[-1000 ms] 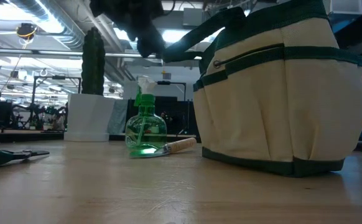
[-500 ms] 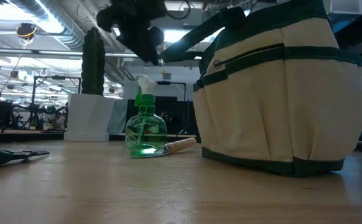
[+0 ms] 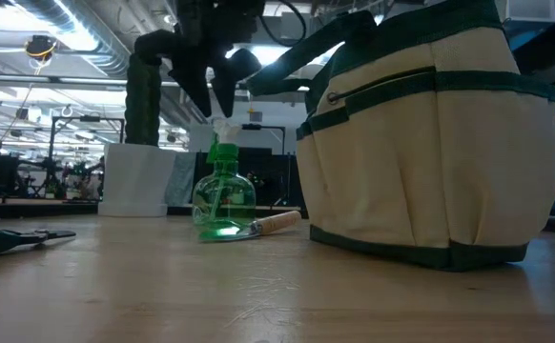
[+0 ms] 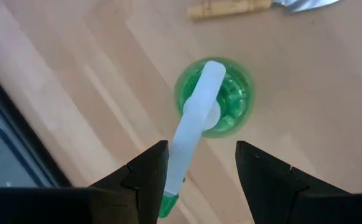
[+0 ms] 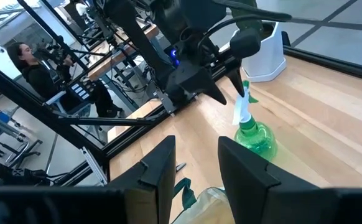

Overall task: Pick & Place Garden tools in Gardening bag
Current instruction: Put the green spray bottle into the light brown gardening bag

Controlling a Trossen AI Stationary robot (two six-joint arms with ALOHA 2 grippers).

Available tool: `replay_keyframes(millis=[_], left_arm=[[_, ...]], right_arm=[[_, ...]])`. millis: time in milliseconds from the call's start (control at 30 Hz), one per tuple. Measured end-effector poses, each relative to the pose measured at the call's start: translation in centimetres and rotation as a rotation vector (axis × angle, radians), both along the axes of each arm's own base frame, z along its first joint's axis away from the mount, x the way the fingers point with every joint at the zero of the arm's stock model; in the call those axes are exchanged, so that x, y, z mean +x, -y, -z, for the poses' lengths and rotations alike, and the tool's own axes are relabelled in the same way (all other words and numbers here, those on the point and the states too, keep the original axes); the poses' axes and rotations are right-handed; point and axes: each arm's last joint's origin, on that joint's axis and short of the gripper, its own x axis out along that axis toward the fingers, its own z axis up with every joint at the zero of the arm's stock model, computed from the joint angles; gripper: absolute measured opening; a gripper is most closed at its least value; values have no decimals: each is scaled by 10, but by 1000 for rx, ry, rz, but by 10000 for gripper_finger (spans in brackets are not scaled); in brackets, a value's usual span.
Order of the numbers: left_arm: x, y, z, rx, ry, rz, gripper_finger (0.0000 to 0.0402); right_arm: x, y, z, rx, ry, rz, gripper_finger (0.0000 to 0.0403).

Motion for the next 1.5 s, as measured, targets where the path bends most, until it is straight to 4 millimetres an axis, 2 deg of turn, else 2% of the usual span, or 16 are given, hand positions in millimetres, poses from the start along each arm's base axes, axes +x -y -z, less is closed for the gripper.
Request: replay_keyframes(millis=[300,600,733,833,933,1033,1167,1267,1333,1400,1500], left_arm=[[1,-7,0,31,12,7,184],[6,0,1,97,8,125,184],[7,2,3,136,-11,76,184],[12,5,-1,185,66,-110,184],[18,10,-19,178,210,-368,184],[21,15,-39,75,358,-641,184],[24,13,-60,-182,557,-1056,184],[20,-1,-59,-437,579,-1401,184],[19,-7,-54,-554,532,-1510,184],[18,-8,-47,-568,465,-1574,184],[15,-7,-36,-487,389,-1647,184]], right_arm=[[0,0,0,-1,-3,0,124],[0,0,0,-3,-2,7,124],[0,0,0,-4,-2,8,124],[0,0,0,-4,-2,8,124],[0,0,0,-4,-3,8,124],[0,0,0,5,-1,10,124],[0,0,1,96,14,39,124],[-1,1,4,138,-9,58,124],[-3,1,8,143,-57,60,124],[-6,4,14,157,-131,42,124],[-11,8,24,178,-262,19,124]])
